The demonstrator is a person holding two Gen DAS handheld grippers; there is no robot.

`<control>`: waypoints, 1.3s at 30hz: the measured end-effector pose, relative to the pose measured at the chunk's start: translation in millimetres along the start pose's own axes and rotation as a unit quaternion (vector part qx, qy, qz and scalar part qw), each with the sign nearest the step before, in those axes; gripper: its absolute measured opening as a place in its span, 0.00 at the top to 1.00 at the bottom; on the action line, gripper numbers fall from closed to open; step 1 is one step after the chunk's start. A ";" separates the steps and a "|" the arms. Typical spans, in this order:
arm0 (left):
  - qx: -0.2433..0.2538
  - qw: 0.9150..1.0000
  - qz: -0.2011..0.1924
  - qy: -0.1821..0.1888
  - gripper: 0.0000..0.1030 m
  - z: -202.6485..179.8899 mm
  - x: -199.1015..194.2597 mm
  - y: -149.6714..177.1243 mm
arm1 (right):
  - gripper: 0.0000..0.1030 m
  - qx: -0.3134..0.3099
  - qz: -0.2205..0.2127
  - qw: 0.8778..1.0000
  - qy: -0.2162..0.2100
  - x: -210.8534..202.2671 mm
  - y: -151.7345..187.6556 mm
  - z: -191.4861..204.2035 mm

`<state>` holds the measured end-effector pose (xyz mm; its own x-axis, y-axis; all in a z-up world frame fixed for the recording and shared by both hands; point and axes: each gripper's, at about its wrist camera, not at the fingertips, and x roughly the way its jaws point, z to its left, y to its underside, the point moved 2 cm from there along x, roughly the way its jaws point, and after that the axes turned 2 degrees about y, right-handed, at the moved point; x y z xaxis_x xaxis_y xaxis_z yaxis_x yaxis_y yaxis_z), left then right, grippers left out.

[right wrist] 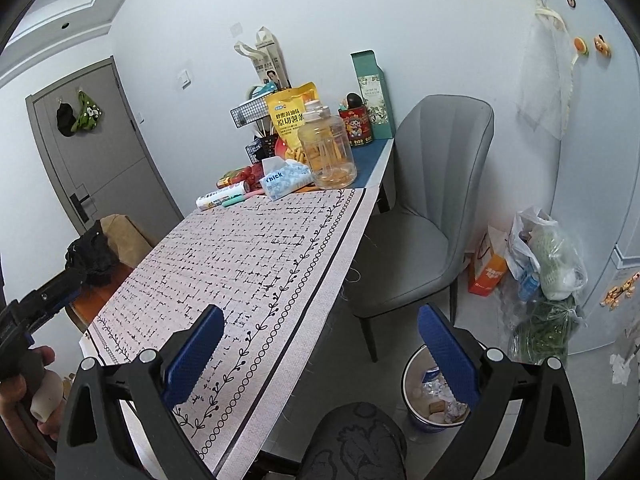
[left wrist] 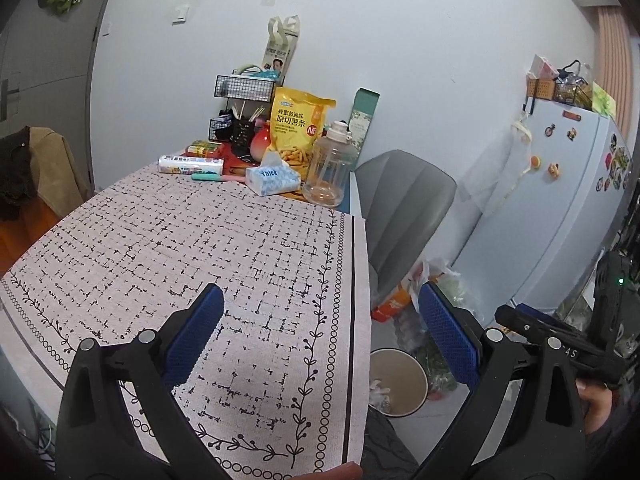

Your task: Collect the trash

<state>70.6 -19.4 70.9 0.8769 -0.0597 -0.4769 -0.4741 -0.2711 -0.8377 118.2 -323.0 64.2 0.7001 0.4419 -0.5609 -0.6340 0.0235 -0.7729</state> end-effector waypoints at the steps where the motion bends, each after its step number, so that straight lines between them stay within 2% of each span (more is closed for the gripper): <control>1: -0.001 1.000 0.000 -0.002 0.06 0.1 -0.2 0.3 | 0.08 -0.001 0.001 1.000 0.000 0.7 0.2 0.1; 16: -0.012 1.000 -0.003 -0.021 0.06 11.2 2.2 7.2 | 0.08 -0.014 -0.001 1.000 0.009 1.2 1.6 1.2; 39: -0.014 0.999 -0.003 -0.030 0.06 15.5 2.1 10.5 | 0.08 -0.016 0.008 1.000 0.011 17.7 6.4 7.0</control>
<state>66.2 -7.4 57.0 0.8735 -0.0012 -0.4869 -0.4651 -0.2976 -0.8337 124.3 -308.7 51.3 0.6971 0.4222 -0.5795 -0.6347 -0.0125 -0.7727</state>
